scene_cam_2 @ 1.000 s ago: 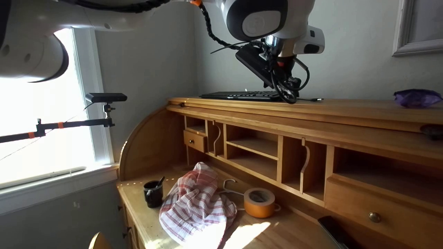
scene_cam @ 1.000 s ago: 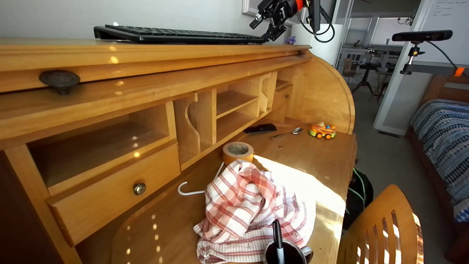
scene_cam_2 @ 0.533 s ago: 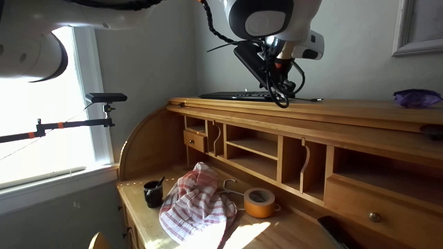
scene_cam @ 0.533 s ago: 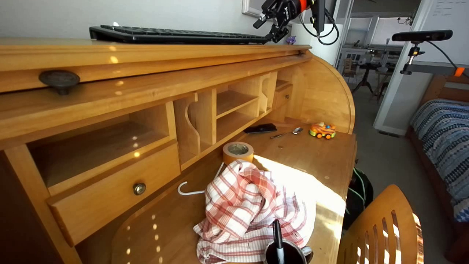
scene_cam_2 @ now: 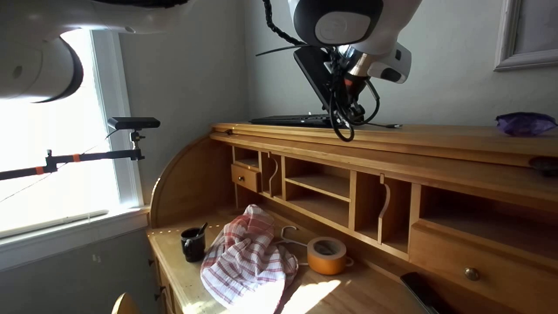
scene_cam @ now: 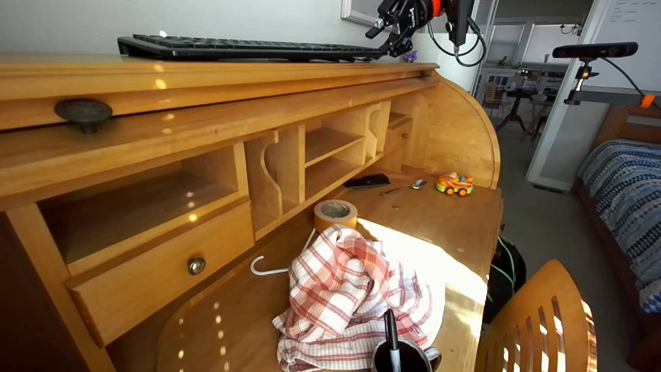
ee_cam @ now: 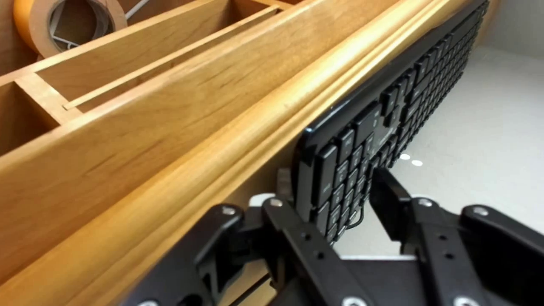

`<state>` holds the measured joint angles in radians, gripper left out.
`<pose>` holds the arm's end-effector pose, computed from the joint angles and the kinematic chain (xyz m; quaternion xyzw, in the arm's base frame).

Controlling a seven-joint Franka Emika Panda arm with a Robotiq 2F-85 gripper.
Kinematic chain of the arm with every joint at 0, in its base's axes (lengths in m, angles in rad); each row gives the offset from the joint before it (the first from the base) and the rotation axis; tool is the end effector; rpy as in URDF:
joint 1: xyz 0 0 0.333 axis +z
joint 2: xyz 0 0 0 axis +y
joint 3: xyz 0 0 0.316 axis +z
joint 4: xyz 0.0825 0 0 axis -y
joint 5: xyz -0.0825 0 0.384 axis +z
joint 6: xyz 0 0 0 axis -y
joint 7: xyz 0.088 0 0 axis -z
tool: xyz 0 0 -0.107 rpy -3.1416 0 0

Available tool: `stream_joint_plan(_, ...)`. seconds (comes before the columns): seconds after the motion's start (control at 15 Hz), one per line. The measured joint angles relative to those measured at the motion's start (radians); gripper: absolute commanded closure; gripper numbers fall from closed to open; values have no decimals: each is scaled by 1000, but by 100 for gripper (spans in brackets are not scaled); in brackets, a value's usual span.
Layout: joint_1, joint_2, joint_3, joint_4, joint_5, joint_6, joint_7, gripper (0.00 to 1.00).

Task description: Move the keyboard to the bottom

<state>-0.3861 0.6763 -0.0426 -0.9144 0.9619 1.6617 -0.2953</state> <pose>0.7146 -0.2239 0.5424 -0.8888 0.0803 -0.1874 0.4104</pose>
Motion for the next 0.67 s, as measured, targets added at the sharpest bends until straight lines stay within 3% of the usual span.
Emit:
stream_joint_plan(0.47,-53,-10,31,0,79,-117,7,52)
stream_joint_plan(0.6,-69,-15,37,-1,95,-152,7,77)
stream_joint_plan(0.67,-76,-18,39,-3,100,-167,7,83)
